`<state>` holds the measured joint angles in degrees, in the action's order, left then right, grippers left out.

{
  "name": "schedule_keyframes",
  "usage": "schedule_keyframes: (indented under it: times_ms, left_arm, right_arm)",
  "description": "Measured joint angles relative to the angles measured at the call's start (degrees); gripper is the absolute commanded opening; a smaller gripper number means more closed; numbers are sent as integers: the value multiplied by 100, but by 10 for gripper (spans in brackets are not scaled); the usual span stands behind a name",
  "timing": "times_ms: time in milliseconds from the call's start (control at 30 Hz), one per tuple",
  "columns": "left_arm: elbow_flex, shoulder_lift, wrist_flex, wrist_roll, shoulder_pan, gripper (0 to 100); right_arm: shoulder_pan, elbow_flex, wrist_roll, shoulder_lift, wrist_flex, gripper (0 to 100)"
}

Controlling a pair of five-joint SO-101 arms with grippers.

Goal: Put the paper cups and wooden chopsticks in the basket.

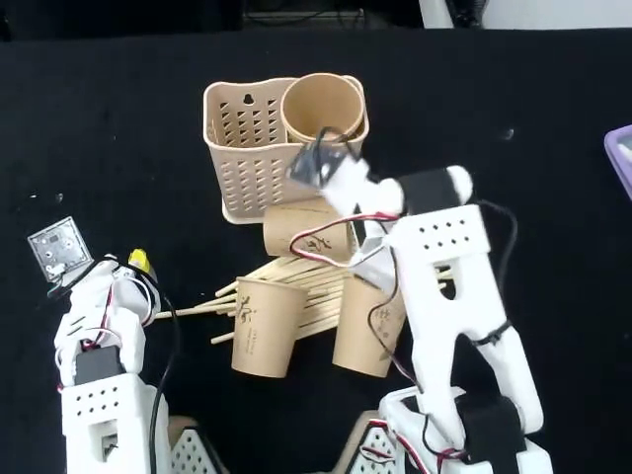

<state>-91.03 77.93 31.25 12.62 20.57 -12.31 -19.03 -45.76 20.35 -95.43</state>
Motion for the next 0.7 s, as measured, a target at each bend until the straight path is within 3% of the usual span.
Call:
schedule_keyframes:
  times_ms: [300, 400, 500, 700]
  left_arm:
    - [0, 0, 0, 0, 0, 145]
    - [0, 0, 0, 0, 0, 145]
    - [0, 0, 0, 0, 0, 145]
    - [0, 0, 0, 0, 0, 145]
  right_arm:
    - [0, -730, -1292, 0, 9, 257]
    - [0, -888, -1591, 0, -185, 175]
    - [0, -941, -1943, 0, -360, 14]
    - [-9, -941, -2057, 0, -369, 10]
